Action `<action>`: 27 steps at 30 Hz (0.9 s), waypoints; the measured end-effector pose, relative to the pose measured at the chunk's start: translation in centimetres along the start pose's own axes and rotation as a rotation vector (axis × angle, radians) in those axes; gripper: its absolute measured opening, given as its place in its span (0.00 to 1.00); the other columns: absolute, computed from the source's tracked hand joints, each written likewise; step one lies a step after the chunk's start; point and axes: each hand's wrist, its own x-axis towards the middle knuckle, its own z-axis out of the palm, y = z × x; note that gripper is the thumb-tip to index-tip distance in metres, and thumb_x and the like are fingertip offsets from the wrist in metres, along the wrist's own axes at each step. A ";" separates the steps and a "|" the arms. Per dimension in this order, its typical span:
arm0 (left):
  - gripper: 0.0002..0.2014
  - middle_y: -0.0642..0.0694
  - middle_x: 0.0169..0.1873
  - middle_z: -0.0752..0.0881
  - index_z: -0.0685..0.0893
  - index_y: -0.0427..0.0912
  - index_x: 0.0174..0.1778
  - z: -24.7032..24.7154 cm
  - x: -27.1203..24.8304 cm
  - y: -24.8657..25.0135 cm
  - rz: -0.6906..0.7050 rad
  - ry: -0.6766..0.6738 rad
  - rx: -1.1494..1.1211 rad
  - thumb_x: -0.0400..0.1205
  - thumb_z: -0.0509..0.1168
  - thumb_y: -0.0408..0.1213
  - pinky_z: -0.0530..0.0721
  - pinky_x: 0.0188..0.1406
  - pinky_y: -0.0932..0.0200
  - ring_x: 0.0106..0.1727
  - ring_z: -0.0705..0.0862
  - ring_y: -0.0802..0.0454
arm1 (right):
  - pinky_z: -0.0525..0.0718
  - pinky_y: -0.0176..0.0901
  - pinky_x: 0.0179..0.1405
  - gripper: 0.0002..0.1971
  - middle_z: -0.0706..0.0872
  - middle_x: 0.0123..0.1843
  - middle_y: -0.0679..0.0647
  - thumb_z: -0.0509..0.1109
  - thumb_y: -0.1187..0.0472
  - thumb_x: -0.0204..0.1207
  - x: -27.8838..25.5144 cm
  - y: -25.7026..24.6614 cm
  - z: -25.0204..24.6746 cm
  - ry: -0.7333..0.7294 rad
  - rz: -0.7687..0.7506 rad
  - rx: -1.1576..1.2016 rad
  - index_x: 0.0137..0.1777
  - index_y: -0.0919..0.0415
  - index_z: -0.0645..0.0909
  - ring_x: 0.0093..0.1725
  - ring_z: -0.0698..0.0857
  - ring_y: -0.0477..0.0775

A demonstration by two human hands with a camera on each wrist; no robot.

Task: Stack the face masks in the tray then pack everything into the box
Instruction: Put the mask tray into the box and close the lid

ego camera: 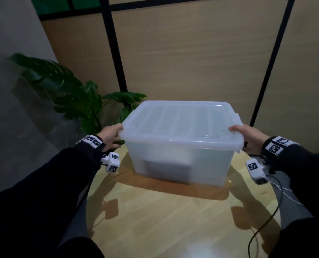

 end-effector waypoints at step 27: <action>0.35 0.37 0.53 0.83 0.79 0.45 0.78 0.9 -1.2 -4.5 -0.153 -0.146 -0.447 0.73 0.72 0.49 0.89 0.31 0.51 0.42 0.86 0.41 | 0.79 0.51 0.54 0.17 0.84 0.59 0.58 0.69 0.53 0.83 -2.0 -2.7 1.5 0.291 -0.242 -0.535 0.68 0.60 0.77 0.58 0.84 0.65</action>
